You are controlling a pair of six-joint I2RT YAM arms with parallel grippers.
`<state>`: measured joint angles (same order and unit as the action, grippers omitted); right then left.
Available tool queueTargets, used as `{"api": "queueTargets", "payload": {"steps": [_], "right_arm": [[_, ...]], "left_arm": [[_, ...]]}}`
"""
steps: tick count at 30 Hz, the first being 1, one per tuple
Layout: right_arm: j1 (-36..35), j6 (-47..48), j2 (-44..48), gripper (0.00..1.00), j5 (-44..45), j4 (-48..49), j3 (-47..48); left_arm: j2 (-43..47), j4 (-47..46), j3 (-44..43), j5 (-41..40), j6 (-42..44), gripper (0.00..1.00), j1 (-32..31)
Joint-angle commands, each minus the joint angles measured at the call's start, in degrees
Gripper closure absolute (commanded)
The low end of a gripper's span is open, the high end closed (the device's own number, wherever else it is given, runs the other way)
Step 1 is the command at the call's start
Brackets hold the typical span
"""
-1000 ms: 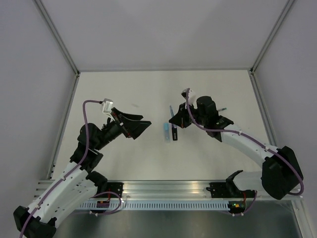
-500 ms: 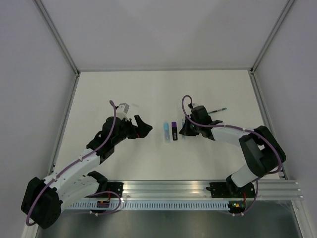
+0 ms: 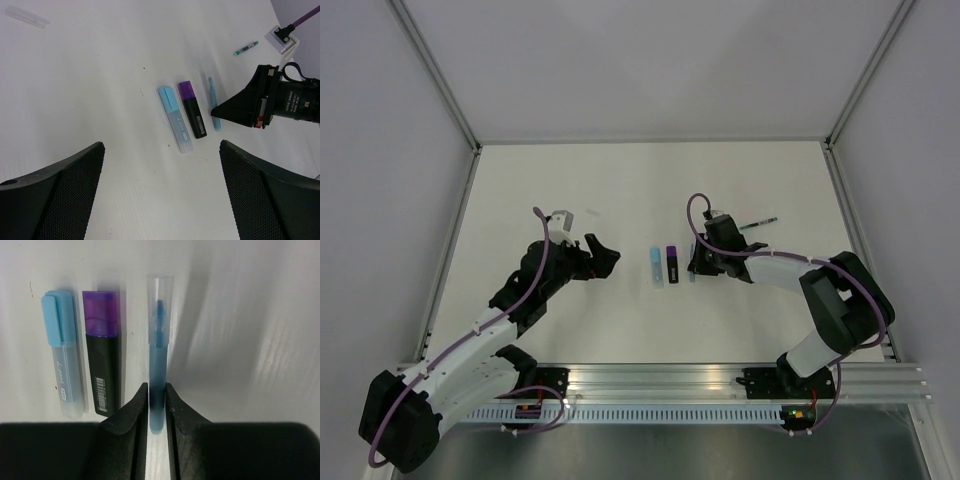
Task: Insert the pens into the pen caps
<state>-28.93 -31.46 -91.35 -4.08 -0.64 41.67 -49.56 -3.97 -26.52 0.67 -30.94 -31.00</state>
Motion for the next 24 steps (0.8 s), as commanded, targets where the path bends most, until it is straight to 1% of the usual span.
{"api": "queueTargets", "payload": {"steps": [1,4,9,12,13,15,18,19,21,22,24], "right_arm": [[-0.1,0.6,2.9,0.77,2.6,-2.1,0.8],[-0.1,1.1,3.9,0.73,3.5,-3.2,1.2],[-0.2,1.4,3.7,0.72,2.9,-4.4,3.2],[0.1,3.7,4.8,0.68,5.7,-7.6,7.4],[0.2,4.6,5.0,0.64,5.9,-8.3,8.9],[1.2,6.5,5.0,0.63,6.0,-9.5,14.1],[2.0,15.6,3.8,0.62,6.2,-6.6,20.7],[2.2,26.2,3.5,0.63,5.1,-5.7,22.0],[2.5,41.2,2.4,0.64,0.1,-7.9,25.4],[2.6,53.1,2.2,0.63,-1.0,-9.2,25.7],[4.8,59.7,1.1,0.62,-0.2,-14.8,27.0]], "left_arm": [[1.1,-2.1,0.2,1.4,2.6,0.0,-0.2],[1.5,-1.7,0.2,1.0,2.9,0.0,-0.2],[1.7,-1.9,0.4,1.4,2.8,0.0,-0.2],[1.2,-2.7,0.6,2.3,2.6,0.0,-0.2],[0.8,-2.7,0.4,2.9,2.5,0.0,-0.2],[0.2,-3.0,0.2,3.7,2.5,0.0,-0.2],[-0.3,-3.7,0.4,5.0,2.0,0.0,-0.2],[-0.4,-3.8,0.5,5.2,2.0,0.0,-0.2],[-0.6,-3.9,0.6,5.4,1.6,0.0,-0.2],[-0.6,-3.9,0.7,5.6,1.2,0.0,-0.2],[-0.6,-4.0,0.6,6.3,0.9,0.0,-0.2]]}}
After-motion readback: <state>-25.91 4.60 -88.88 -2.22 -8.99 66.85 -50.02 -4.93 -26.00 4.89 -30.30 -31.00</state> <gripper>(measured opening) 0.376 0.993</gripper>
